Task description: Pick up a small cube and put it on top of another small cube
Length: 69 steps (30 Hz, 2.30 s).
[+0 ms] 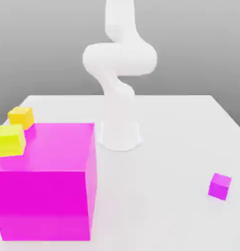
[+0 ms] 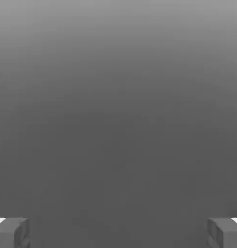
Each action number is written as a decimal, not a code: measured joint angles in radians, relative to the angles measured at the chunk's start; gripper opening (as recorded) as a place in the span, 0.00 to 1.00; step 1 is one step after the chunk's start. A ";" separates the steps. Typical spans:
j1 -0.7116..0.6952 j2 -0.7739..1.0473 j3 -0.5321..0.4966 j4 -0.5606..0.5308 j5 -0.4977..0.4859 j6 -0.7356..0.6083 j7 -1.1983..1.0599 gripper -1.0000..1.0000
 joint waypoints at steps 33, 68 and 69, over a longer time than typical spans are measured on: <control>0.355 1.212 0.189 0.245 -0.173 0.220 -0.228 0.50; 0.476 0.780 0.279 -0.369 -0.051 0.402 -0.297 0.00; 0.481 0.813 0.264 -0.369 -0.074 0.434 -0.280 0.00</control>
